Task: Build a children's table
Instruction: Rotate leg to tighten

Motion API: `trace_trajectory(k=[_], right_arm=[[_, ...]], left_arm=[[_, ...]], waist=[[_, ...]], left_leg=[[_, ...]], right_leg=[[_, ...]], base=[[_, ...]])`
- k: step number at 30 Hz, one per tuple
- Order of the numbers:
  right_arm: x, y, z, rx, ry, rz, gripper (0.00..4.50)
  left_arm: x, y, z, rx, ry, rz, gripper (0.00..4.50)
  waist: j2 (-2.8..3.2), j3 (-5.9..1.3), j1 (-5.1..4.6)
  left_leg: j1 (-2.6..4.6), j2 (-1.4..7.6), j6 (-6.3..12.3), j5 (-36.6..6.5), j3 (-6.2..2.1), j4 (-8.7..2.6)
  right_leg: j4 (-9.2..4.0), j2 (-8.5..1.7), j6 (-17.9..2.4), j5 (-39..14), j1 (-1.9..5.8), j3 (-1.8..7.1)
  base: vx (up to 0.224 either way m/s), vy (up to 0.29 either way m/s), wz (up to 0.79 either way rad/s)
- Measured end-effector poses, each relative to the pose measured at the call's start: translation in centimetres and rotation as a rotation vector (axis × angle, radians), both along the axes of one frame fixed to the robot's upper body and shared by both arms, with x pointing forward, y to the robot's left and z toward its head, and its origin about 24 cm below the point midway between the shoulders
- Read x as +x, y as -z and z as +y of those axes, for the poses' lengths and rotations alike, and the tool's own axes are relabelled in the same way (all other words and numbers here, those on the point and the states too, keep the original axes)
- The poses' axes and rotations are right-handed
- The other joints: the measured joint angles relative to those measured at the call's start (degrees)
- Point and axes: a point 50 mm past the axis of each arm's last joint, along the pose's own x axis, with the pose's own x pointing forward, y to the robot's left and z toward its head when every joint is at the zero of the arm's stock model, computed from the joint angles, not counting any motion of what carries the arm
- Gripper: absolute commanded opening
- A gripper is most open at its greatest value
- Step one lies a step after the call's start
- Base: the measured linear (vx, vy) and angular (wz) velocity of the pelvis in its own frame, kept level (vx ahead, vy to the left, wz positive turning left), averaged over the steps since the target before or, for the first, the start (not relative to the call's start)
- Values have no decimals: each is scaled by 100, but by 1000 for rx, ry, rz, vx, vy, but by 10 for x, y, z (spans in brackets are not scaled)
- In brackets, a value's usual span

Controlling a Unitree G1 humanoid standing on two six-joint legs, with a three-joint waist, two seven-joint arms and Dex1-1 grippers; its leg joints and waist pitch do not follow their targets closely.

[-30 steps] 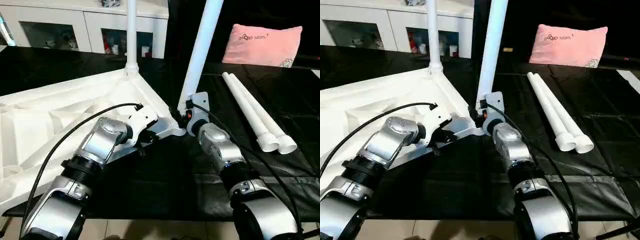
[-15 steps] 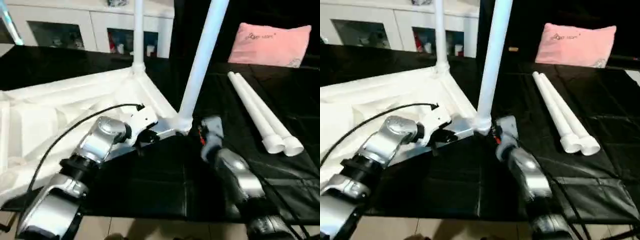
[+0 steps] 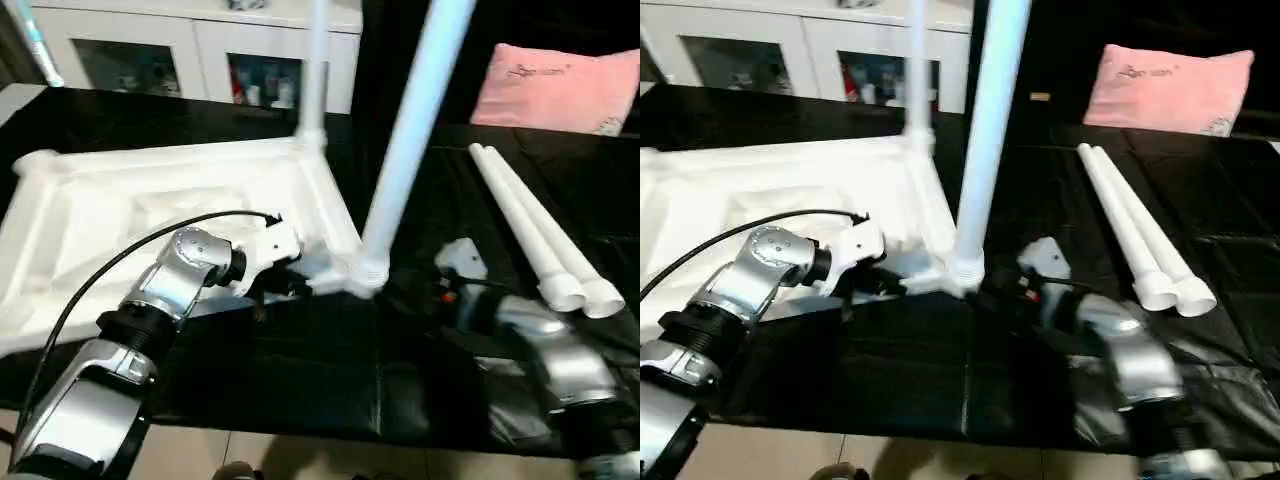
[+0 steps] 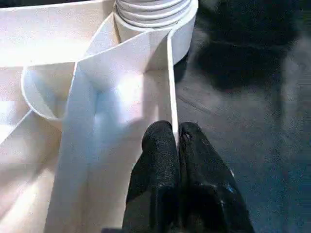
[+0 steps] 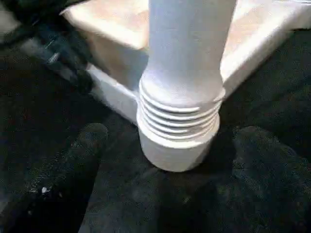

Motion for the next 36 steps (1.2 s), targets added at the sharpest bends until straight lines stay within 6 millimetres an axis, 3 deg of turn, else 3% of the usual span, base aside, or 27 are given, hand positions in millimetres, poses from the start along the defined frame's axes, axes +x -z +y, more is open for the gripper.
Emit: trace_trajectory(k=[6,18,36], right_arm=[[0,-11,1,-36,-159,8,446],[5,-7,20,-68,-339,35,446],[5,-1,23,-53,-404,77,290]], left_arm=[[-5,-1,5,13,99,24,0],[-12,-2,2,40,248,44,0],[-13,-2,1,50,279,40,0]], waist=[[3,-2,16],[2,-2,130],[2,-3,143]], left_leg=[[-1,1,1,1,-1,6],[-4,2,1,1,-4,15],[-8,4,7,3,-5,27]], right_leg=[[4,-1,-1,1,2,-5],[10,-4,-2,1,2,-10],[17,-6,-3,2,3,-15]], base=[[0,0,0],[0,0,0],[0,0,0]])
